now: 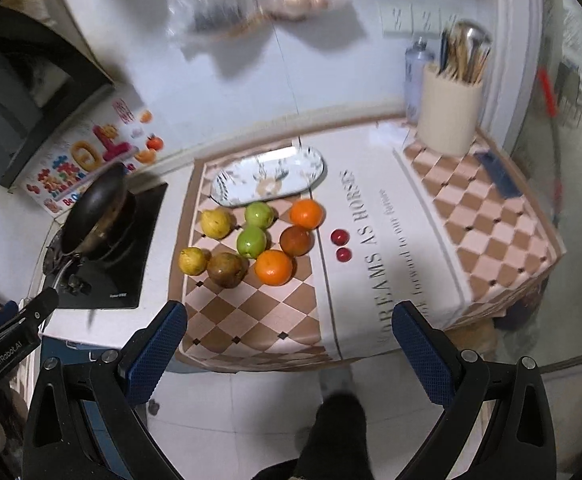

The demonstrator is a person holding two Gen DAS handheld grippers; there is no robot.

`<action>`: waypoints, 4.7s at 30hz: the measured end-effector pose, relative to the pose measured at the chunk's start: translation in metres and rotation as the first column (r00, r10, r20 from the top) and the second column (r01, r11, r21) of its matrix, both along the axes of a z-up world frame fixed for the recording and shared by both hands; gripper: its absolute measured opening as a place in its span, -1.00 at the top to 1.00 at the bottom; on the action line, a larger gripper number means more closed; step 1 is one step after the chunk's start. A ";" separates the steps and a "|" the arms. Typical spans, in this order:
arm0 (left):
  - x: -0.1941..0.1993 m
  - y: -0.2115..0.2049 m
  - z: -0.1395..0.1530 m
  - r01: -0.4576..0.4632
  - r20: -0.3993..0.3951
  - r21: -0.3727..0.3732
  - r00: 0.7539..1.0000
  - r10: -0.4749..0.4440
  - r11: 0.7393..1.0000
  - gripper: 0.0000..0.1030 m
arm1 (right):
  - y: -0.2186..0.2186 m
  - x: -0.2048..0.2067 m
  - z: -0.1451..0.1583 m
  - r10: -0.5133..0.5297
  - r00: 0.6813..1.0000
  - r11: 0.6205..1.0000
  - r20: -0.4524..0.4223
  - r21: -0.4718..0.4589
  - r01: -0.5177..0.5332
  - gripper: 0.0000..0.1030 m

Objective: Organize fruits
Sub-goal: 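Grasp a yellow pear with the left tool while the right tool grasps an orange, then place the pear on the plate with the left tool while the right places the orange, then grasp a yellow pear with the left tool while the right tool grasps a brown fruit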

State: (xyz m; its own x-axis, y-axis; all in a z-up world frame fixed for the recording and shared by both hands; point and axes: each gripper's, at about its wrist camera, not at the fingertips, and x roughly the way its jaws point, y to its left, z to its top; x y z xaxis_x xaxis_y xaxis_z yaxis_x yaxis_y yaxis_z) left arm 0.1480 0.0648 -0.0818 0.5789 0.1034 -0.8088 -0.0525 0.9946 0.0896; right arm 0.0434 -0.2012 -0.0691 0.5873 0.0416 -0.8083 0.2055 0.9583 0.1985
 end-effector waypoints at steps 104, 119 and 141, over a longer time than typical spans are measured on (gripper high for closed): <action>0.401 -0.134 -0.181 0.062 -0.459 -0.137 0.880 -0.119 0.989 -0.76 | -0.056 0.475 -0.207 0.167 0.865 0.985 -0.473 0.040 -0.169 -0.88; 0.282 -0.098 -0.118 0.113 -0.259 -0.087 0.957 -0.132 0.990 -0.76 | -0.023 0.375 -0.138 0.118 0.931 0.989 -0.346 -0.044 -0.141 -0.88; 0.205 -0.082 -0.062 0.158 -0.138 -0.105 0.975 -0.172 0.982 -0.88 | -0.001 0.286 -0.079 0.112 0.969 0.993 -0.222 0.002 -0.115 -0.88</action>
